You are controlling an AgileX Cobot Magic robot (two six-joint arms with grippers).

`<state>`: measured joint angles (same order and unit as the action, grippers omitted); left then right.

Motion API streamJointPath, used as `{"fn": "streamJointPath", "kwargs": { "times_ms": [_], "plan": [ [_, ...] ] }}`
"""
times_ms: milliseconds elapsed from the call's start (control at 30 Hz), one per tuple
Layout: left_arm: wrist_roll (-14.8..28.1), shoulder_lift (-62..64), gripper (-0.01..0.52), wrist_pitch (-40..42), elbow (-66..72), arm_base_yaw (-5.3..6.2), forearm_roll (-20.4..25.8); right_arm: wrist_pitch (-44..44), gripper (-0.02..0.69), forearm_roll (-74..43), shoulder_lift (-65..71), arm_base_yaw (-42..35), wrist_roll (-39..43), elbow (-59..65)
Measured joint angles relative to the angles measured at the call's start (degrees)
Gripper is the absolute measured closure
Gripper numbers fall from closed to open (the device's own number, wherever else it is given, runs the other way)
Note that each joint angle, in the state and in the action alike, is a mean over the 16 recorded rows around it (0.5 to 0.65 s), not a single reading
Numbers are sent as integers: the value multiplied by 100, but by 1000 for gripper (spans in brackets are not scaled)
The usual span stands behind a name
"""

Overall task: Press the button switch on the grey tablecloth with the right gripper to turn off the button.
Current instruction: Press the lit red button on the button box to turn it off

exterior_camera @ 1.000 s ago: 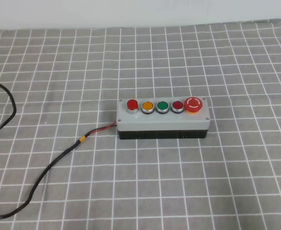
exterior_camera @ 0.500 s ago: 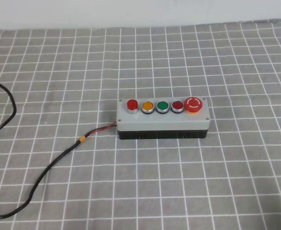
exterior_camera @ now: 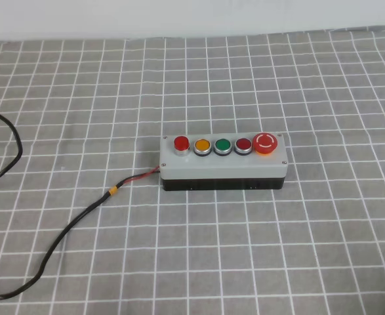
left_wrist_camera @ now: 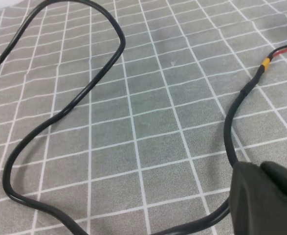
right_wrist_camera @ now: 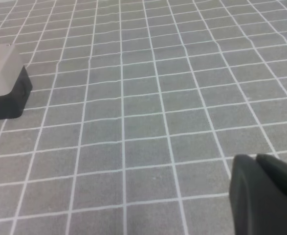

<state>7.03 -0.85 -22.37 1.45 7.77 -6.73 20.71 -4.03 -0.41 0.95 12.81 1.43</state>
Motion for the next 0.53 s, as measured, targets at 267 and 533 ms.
{"fn": "streamJointPath", "kwargs": {
  "times_ms": [267,533],
  "plan": [
    [0,0,517,0,0,0,0,11,681,13,0,0,0,0],
    [0,0,517,0,0,0,0,11,681,14,0,0,0,0]
  ]
}}
